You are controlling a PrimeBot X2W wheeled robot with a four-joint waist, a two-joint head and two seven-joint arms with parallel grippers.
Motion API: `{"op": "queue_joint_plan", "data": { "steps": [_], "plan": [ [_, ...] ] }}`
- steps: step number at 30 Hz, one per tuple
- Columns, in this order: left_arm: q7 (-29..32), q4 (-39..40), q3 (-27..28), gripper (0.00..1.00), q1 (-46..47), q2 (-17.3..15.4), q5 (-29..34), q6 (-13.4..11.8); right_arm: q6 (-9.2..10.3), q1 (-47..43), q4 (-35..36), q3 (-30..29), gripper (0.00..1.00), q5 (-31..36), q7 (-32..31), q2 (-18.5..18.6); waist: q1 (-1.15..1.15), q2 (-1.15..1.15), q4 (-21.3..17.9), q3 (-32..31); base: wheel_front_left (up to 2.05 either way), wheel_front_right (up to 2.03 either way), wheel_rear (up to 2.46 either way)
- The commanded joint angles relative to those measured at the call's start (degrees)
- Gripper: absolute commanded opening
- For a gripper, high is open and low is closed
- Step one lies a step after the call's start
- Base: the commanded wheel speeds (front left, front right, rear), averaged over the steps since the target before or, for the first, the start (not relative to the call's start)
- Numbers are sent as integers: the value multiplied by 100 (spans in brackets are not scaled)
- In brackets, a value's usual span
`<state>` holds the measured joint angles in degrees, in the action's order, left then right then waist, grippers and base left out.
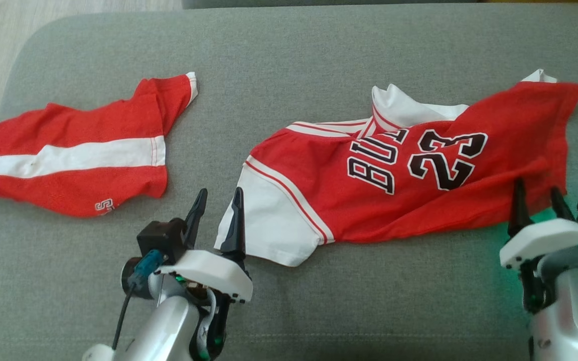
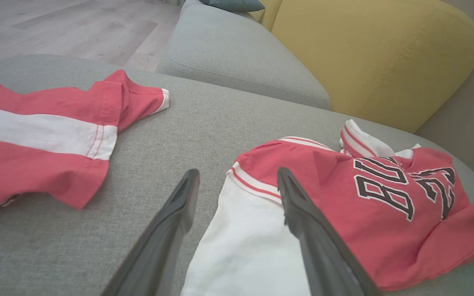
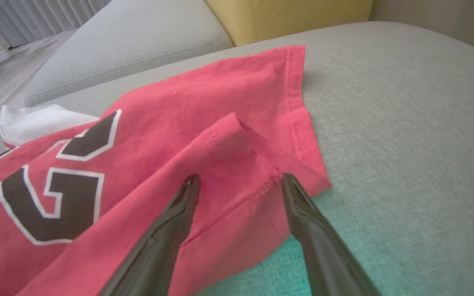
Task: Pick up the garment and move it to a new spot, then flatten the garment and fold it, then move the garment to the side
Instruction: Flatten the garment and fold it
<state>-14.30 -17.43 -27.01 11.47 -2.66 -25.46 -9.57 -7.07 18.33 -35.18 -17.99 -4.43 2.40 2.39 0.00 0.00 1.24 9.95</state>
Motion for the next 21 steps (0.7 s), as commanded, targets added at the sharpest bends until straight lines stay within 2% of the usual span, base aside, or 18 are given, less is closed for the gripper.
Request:
{"op": "queue_joint_plan", "data": {
  "steps": [1, 14, 20, 21],
  "plan": [
    [-70, 160, 187, 100, 239, -21, 51, 6, -42, 214, 136, 132, 100, 53, 73, 49, 0, 0, 4, 12, 0, 0, 0],
    [-70, 133, 177, 100, 306, -21, 27, -15, -42, 536, -412, -189, 100, 217, 260, 49, 0, 0, 33, 82, 0, 0, 0],
    [-70, 119, 183, 100, 308, -21, 23, -15, -42, 614, -586, -155, 100, 192, 352, 49, 0, 0, 4, 75, 0, 0, 0],
    [-70, 118, 183, 100, 308, -21, 22, -14, -42, 625, -606, -145, 87, 188, 367, 49, 0, 0, -1, 71, 0, 0, 0]
  ]
}}
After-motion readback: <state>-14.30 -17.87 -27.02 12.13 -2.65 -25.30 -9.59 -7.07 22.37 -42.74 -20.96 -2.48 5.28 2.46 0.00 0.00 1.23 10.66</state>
